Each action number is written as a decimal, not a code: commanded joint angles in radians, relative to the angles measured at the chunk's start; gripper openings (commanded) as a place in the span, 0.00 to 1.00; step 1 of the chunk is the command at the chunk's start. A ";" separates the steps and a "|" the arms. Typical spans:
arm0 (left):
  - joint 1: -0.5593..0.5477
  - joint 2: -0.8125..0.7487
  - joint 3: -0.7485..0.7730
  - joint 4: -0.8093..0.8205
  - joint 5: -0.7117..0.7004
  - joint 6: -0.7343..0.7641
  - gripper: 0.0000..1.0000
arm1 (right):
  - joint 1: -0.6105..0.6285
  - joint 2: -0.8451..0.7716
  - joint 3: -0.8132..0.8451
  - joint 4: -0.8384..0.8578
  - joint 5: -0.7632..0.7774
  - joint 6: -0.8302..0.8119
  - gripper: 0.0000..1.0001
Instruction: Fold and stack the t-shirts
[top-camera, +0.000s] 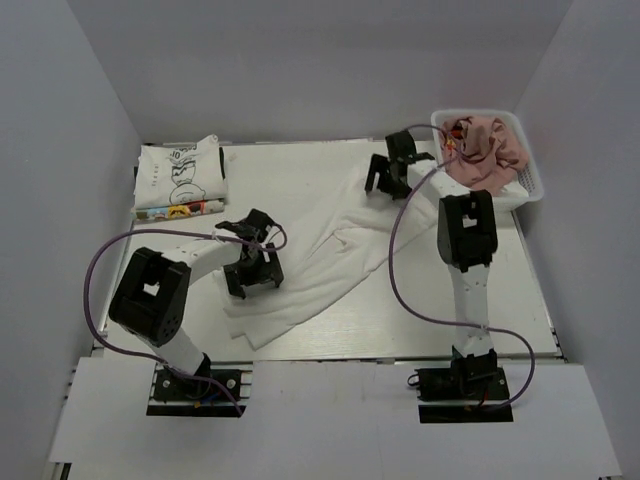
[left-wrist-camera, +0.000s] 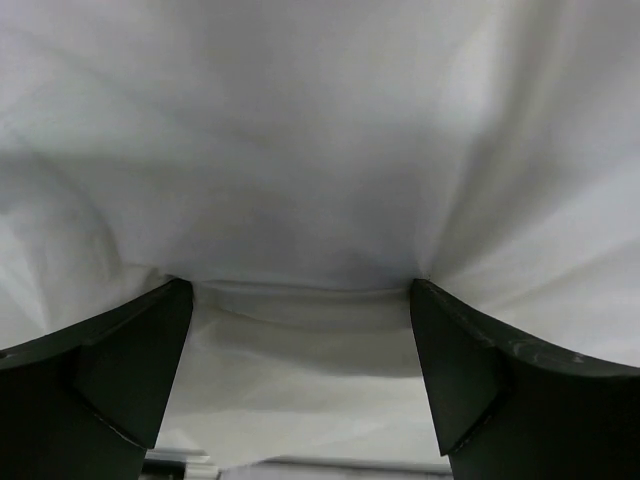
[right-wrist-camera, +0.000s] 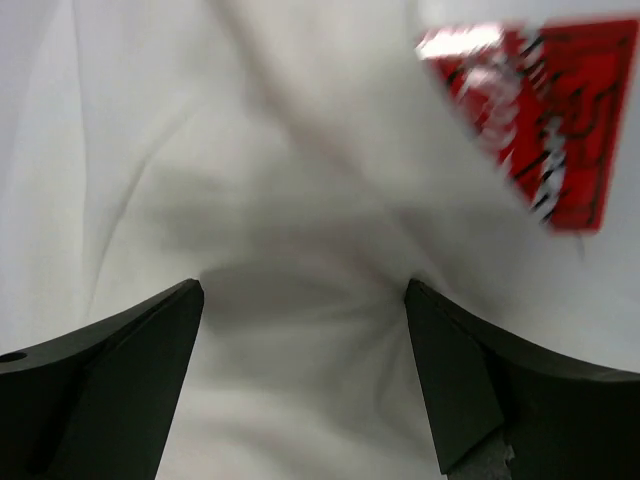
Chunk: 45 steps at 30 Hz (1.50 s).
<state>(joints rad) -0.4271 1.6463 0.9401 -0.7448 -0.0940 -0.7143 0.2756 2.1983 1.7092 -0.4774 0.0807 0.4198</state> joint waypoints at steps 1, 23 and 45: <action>-0.102 -0.002 -0.138 -0.120 0.348 -0.030 1.00 | 0.005 0.273 0.326 -0.141 -0.112 -0.142 0.88; -0.427 0.112 0.307 -0.279 -0.041 0.254 1.00 | 0.138 -0.030 0.341 -0.120 -0.147 -0.277 0.90; -0.427 0.210 0.181 0.022 0.212 0.334 1.00 | 0.194 -0.043 -0.025 -0.139 -0.055 -0.104 0.90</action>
<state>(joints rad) -0.8463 1.8030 1.1213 -0.8890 0.0010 -0.3866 0.4866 2.0922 1.6127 -0.5804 -0.0006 0.3126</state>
